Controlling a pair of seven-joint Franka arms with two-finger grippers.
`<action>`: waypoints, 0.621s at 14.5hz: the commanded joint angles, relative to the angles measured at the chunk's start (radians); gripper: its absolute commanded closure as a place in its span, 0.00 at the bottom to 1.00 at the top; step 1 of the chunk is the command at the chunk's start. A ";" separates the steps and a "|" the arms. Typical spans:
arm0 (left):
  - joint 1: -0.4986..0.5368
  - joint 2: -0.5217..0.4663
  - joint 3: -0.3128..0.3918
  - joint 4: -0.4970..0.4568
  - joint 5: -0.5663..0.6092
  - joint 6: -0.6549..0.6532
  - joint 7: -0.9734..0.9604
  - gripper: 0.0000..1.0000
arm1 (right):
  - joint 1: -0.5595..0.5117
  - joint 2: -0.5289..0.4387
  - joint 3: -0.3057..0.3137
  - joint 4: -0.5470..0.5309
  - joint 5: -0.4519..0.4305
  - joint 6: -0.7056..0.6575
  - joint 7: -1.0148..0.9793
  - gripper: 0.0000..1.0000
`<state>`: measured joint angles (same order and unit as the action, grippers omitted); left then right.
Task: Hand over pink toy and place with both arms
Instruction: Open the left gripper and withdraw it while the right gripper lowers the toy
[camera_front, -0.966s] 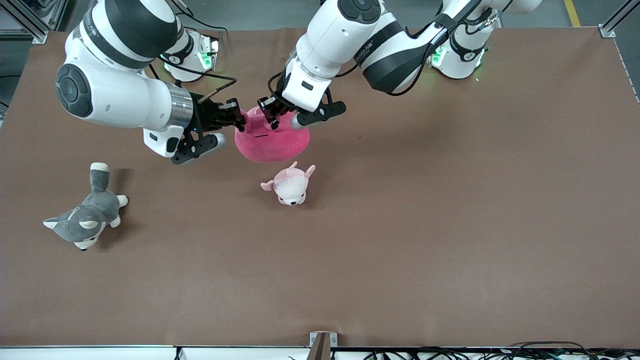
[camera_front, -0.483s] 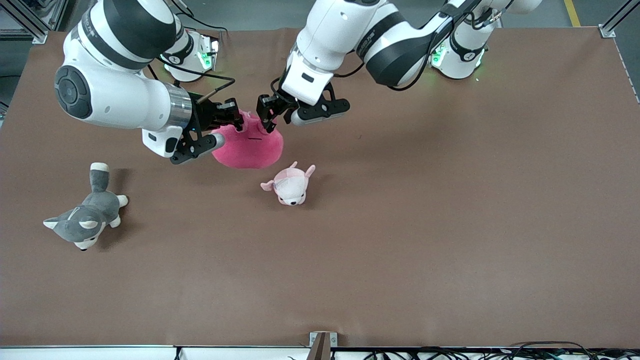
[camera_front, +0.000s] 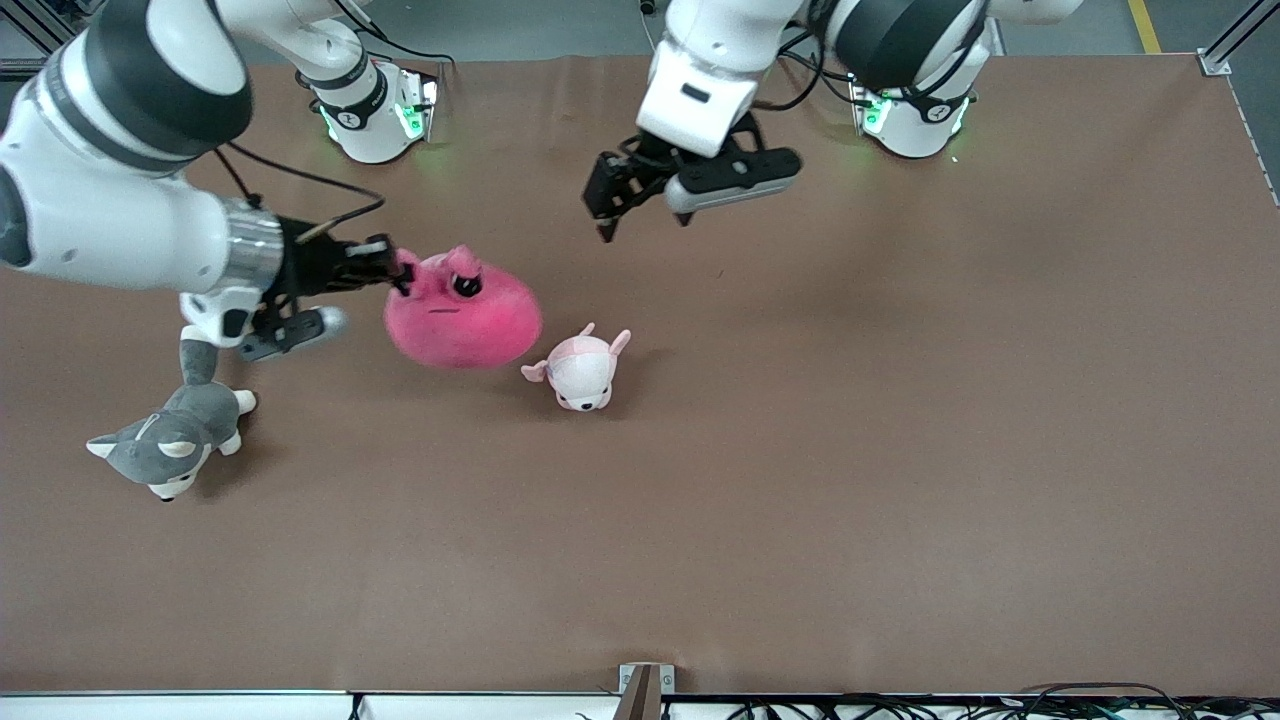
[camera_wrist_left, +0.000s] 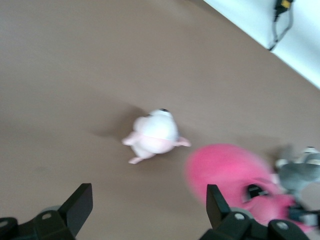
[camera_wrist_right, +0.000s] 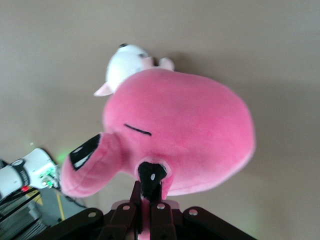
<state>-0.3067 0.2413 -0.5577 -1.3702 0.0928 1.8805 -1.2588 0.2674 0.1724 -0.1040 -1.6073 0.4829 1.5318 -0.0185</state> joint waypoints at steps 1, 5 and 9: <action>0.081 -0.111 0.001 -0.013 0.016 -0.195 0.135 0.00 | -0.097 0.068 0.012 0.046 -0.020 -0.012 -0.091 0.98; 0.237 -0.200 -0.001 -0.033 -0.001 -0.423 0.362 0.00 | -0.210 0.205 0.014 0.105 -0.009 -0.012 -0.332 0.98; 0.375 -0.243 0.001 -0.070 -0.002 -0.442 0.618 0.00 | -0.232 0.277 0.015 0.113 -0.004 -0.005 -0.391 0.98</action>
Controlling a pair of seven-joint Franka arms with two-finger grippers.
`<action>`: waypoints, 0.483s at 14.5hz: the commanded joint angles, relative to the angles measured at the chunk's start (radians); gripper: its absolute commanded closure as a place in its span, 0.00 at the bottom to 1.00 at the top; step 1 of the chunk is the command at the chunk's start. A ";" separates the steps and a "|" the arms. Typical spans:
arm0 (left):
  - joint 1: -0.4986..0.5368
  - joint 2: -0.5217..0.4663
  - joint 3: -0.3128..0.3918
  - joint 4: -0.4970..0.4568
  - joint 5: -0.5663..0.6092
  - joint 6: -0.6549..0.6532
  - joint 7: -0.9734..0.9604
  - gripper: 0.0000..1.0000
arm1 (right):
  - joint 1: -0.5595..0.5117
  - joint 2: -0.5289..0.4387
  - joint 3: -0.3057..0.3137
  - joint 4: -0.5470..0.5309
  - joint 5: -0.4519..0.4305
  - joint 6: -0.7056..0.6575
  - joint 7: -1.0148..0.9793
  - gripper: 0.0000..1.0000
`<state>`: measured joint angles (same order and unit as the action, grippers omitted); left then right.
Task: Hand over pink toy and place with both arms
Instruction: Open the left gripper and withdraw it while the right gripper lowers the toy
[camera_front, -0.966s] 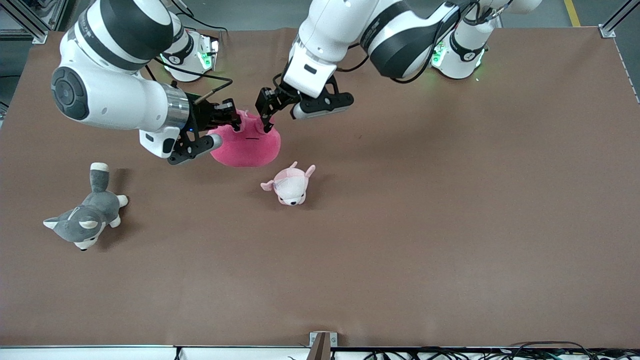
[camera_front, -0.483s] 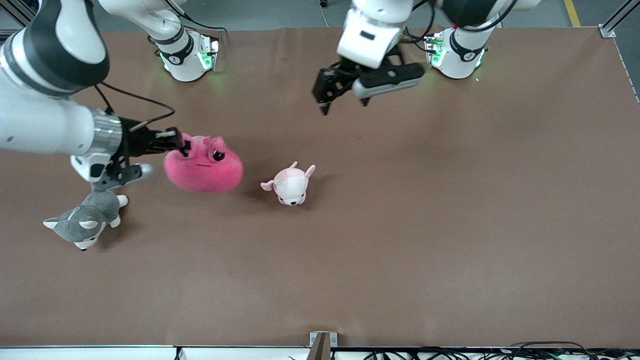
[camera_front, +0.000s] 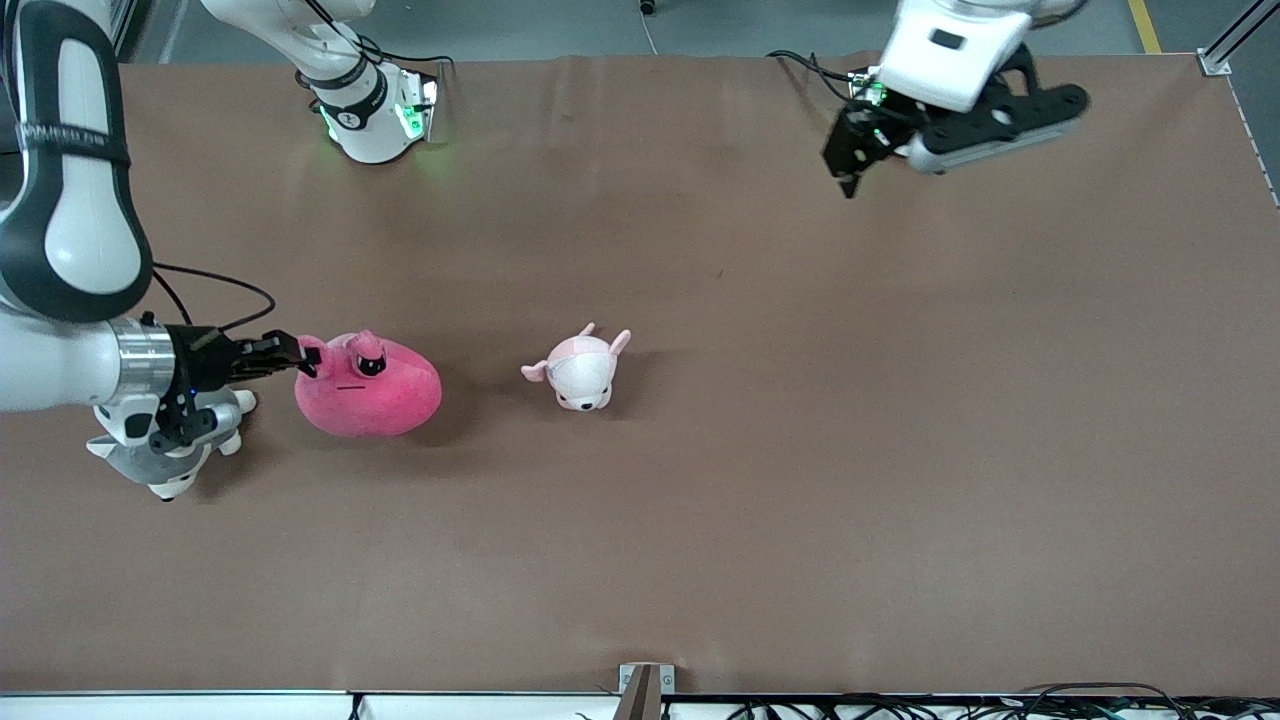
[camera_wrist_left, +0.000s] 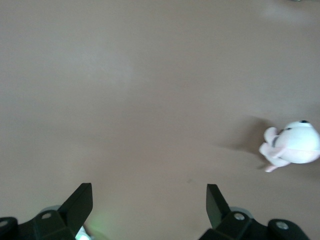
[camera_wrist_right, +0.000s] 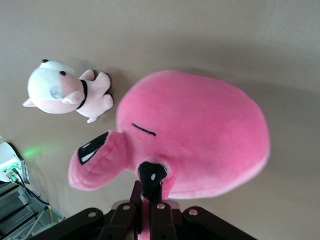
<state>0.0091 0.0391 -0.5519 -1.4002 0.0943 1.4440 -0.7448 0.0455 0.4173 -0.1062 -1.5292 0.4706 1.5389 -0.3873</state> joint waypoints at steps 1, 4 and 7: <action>0.093 -0.047 -0.005 -0.040 -0.008 -0.016 0.164 0.00 | -0.012 0.044 0.017 0.041 0.014 -0.013 -0.027 0.98; 0.213 -0.062 -0.005 -0.040 -0.050 -0.039 0.330 0.00 | -0.012 0.067 0.017 0.047 0.035 -0.010 -0.030 0.98; 0.322 -0.074 -0.005 -0.042 -0.056 -0.080 0.511 0.00 | -0.024 0.095 0.017 0.047 0.046 -0.005 -0.031 0.98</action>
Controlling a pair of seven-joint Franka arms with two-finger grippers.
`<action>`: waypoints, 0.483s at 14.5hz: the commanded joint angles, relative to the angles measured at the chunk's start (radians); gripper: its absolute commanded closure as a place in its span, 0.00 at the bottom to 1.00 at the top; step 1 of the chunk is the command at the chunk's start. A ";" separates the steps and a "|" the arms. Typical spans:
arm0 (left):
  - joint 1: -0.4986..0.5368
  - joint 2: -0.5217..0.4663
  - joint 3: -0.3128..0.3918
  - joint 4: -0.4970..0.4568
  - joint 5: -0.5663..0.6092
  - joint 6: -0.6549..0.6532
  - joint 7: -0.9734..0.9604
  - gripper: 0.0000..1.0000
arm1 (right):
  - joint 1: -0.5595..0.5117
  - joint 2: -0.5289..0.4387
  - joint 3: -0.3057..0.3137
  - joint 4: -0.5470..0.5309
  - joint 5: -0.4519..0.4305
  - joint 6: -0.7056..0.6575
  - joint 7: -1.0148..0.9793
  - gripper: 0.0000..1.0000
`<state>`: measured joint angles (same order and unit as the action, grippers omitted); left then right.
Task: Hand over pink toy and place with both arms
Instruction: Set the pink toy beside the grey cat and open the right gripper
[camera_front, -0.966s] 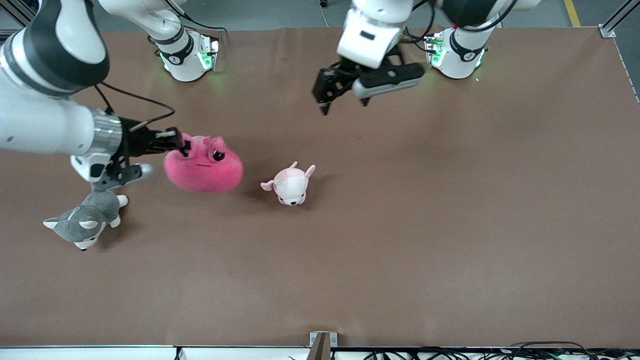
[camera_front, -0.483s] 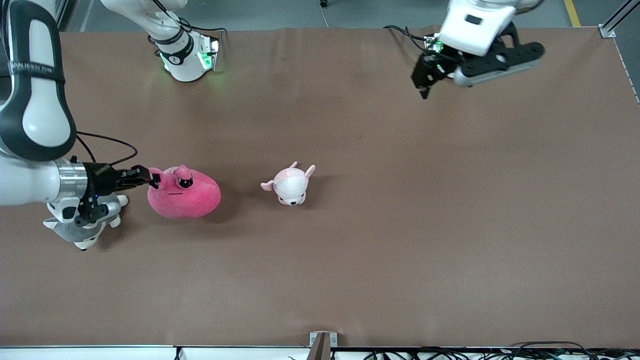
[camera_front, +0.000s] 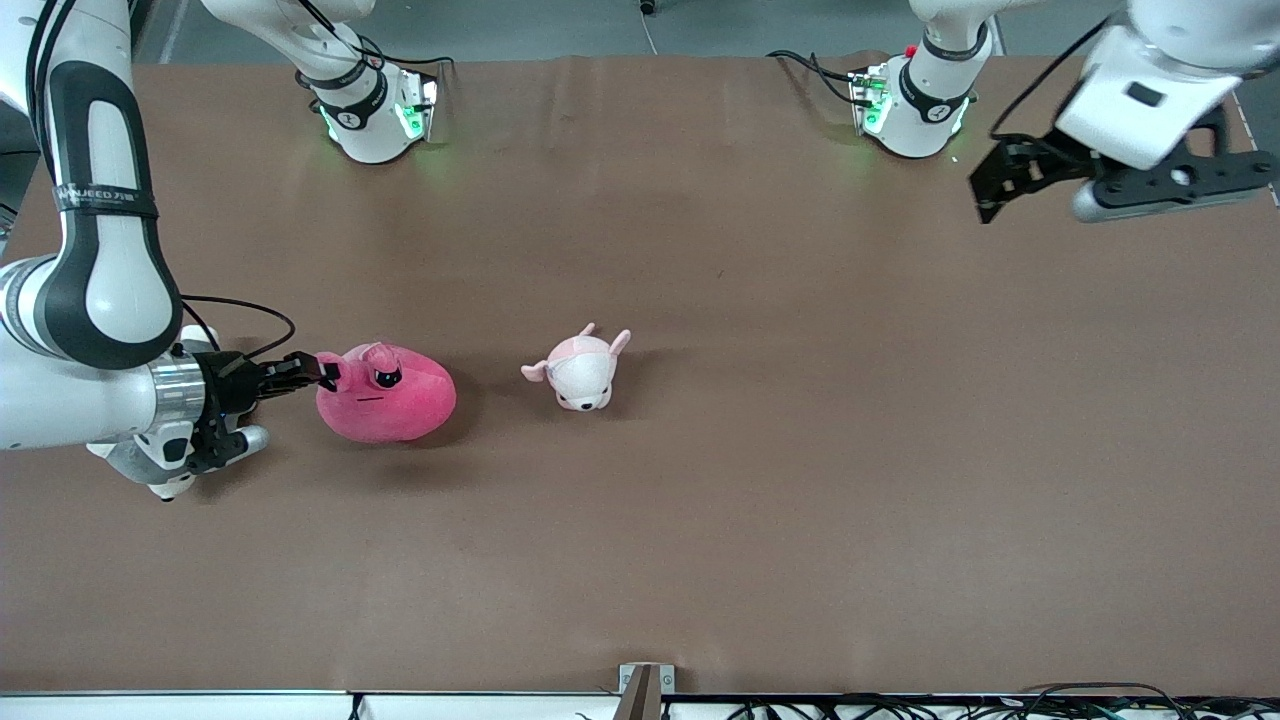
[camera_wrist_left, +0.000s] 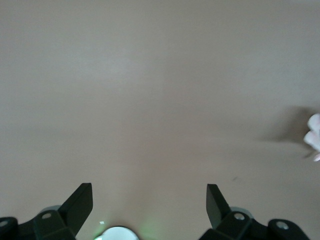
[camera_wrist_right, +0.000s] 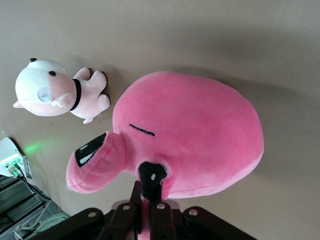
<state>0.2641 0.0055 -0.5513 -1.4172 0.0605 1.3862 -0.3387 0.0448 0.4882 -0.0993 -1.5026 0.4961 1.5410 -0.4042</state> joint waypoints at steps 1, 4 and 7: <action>0.111 -0.044 -0.004 -0.029 -0.036 -0.029 0.172 0.00 | -0.025 0.030 0.010 0.021 0.019 -0.007 -0.015 0.98; 0.268 -0.087 -0.002 -0.055 -0.088 -0.030 0.386 0.00 | -0.025 0.042 0.010 0.021 0.021 -0.004 -0.015 0.98; 0.322 -0.095 0.001 -0.066 -0.106 -0.024 0.452 0.00 | -0.034 0.058 0.010 0.018 0.035 0.004 -0.015 0.97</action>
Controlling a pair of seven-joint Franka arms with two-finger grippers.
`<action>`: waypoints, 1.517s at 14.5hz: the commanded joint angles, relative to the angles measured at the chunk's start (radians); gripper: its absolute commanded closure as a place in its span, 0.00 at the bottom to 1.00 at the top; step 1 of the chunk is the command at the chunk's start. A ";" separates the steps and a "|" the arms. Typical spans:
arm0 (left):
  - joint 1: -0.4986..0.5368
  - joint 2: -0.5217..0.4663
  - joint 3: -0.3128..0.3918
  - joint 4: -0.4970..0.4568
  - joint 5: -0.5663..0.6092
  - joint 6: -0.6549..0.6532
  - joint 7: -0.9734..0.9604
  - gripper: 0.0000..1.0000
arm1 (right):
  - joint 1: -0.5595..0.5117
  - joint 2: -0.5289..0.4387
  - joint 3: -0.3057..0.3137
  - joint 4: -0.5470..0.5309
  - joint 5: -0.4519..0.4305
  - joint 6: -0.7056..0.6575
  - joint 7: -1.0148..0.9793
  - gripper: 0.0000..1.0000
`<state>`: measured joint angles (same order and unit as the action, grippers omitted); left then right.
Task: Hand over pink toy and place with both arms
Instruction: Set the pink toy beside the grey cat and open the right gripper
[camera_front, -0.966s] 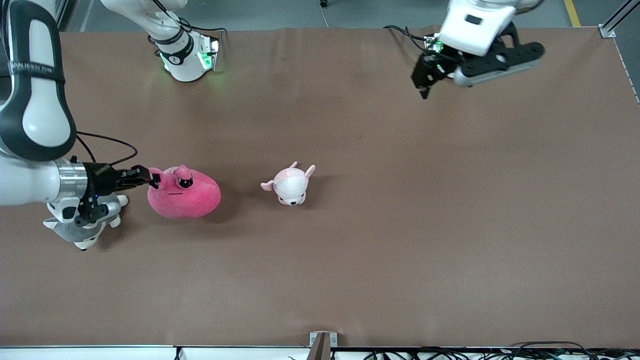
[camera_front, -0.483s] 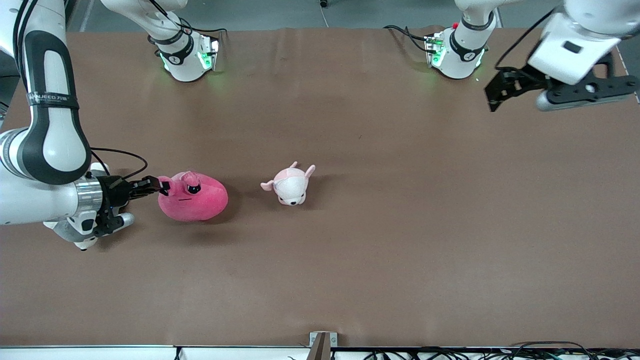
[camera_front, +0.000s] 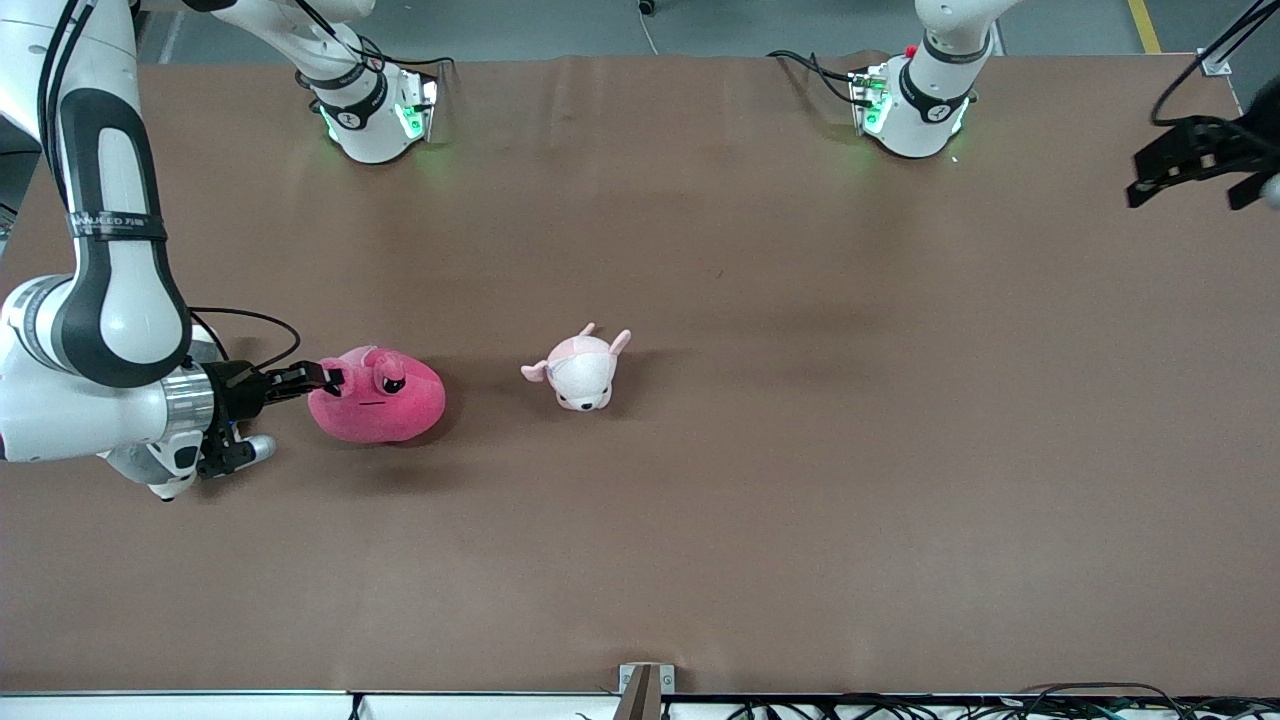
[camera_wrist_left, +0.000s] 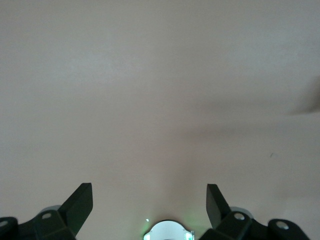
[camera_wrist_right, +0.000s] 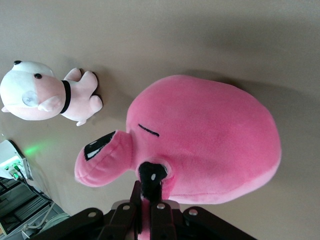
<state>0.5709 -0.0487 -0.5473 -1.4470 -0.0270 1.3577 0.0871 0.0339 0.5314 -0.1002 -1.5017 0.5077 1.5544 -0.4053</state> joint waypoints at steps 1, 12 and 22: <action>0.015 -0.039 -0.003 -0.033 -0.019 0.009 0.026 0.00 | -0.025 0.019 0.011 0.017 0.022 -0.010 -0.013 0.97; 0.009 -0.017 -0.013 -0.023 -0.042 0.095 0.026 0.00 | -0.060 0.024 0.010 0.021 0.009 0.018 0.057 0.00; 0.014 0.013 -0.005 -0.024 -0.034 0.121 0.023 0.00 | -0.026 -0.266 0.014 0.147 -0.349 -0.043 0.453 0.00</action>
<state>0.5780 -0.0457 -0.5543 -1.4692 -0.0648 1.4666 0.0997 -0.0074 0.3146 -0.0947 -1.3492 0.2544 1.5063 0.0117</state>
